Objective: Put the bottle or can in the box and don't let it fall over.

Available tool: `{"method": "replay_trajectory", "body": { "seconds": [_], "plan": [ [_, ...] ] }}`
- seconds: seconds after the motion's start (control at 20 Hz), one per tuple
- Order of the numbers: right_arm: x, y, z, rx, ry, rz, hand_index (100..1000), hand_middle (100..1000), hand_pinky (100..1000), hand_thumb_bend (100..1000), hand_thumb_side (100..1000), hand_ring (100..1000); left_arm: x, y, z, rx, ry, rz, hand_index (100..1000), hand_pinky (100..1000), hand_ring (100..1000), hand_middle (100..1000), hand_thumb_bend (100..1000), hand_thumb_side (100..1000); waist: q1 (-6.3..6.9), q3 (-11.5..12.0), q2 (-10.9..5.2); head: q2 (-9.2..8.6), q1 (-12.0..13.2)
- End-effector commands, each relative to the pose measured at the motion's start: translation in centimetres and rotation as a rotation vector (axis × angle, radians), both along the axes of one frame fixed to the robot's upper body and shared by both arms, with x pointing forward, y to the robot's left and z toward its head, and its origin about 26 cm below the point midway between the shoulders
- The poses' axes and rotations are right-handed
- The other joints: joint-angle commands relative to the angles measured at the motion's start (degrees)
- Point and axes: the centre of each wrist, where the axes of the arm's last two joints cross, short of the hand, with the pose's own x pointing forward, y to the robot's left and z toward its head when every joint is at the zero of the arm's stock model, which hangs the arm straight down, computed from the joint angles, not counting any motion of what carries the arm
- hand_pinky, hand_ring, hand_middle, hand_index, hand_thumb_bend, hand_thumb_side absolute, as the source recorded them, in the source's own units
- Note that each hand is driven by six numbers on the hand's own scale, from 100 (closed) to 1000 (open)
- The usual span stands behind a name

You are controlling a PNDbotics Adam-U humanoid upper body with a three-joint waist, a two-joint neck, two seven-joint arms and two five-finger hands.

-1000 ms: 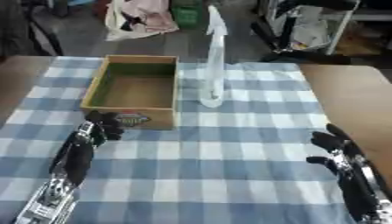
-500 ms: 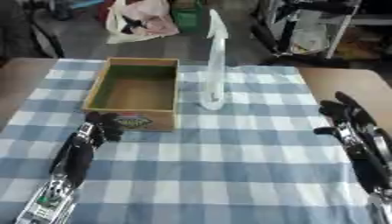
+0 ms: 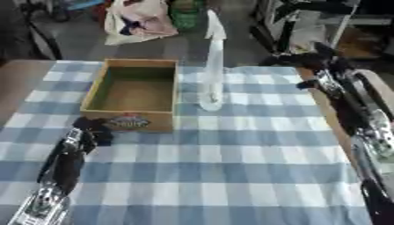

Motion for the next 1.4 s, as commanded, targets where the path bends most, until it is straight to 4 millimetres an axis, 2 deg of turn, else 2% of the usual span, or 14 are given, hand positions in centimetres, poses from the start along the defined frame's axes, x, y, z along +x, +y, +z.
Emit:
{"method": "replay_trajectory", "body": {
  "seconds": [0.05,0.4,0.6,0.95,1.2,1.4],
  "plan": [
    [1.7,-1.1,1.1,-0.054,-0.015,-0.044,992,844,667,100,679,905,0.5,-0.7,1.3,-0.013,-0.046,-0.036,802,702,660,627,217,1000,0.38,1.2,0.06,-1.1,-2.0],
    [4.9,-2.5,3.4,-0.076,-0.021,-0.116,994,852,665,100,699,915,1.5,-2.0,3.2,-0.03,-0.109,-0.104,801,702,660,626,219,1000,1.43,7.4,2.39,-3.39,-8.1],
    [6.0,-2.9,4.1,-0.082,-0.02,-0.15,1000,898,688,100,697,978,1.8,-2.5,4.1,-0.033,-0.134,-0.129,802,702,660,626,221,1000,1.63,10.0,3.24,-4.4,-11.6],
    [7.2,-2.4,4.1,-0.144,-0.033,-0.194,1000,963,774,100,687,1000,2.0,-2.8,4.7,-0.031,-0.152,-0.153,802,703,660,626,220,1000,1.82,12.3,3.93,-5.46,-14.8],
    [7.7,-2.2,3.2,-0.185,-0.021,-0.232,1000,960,776,100,696,1000,2.2,-3.0,5.0,-0.03,-0.158,-0.167,802,704,660,626,220,1000,1.88,13.6,4.34,-6.12,-16.1],
    [8.0,-2.6,3.4,-0.191,-0.022,-0.256,1000,956,775,100,700,1000,2.3,-3.4,5.3,-0.03,-0.168,-0.188,802,705,660,625,220,1000,1.86,15.1,4.82,-6.53,-17.9]
  ]
}}
